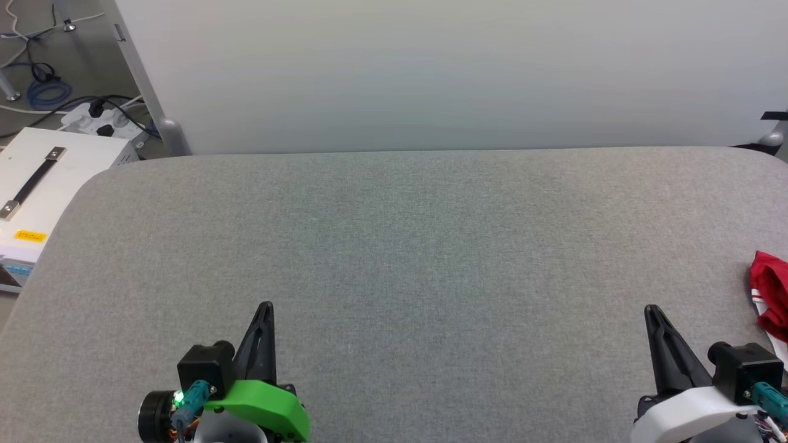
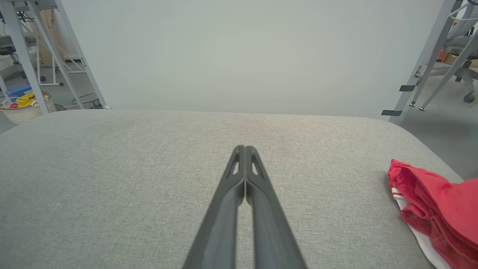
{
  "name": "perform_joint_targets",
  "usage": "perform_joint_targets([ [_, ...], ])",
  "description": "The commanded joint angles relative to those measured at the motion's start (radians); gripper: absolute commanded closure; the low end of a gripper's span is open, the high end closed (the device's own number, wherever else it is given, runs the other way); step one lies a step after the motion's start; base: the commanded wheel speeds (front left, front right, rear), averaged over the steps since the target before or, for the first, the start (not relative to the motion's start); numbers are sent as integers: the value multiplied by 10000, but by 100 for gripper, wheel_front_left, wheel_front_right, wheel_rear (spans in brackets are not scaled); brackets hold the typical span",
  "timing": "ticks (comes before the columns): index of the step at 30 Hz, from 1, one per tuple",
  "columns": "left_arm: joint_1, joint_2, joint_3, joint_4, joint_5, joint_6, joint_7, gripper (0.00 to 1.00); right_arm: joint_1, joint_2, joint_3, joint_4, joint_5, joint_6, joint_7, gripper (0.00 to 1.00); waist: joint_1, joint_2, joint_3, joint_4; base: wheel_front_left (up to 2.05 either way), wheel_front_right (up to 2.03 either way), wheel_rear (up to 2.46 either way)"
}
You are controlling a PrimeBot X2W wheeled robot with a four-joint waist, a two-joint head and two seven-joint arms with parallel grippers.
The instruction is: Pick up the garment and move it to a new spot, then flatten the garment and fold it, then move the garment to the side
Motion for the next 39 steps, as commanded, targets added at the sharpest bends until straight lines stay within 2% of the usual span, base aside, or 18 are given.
perform_joint_targets([
  [1,-6,-52,85,-71,161,-61,55,100,-223,-1,14,56,-58,-2,18,100,0,0,4,4,0,0,0],
  [39,-14,-331,781,-633,1180,-302,824,100,-738,1,161,597,-433,-4,44,100,0,0,121,96,0,0,0],
])
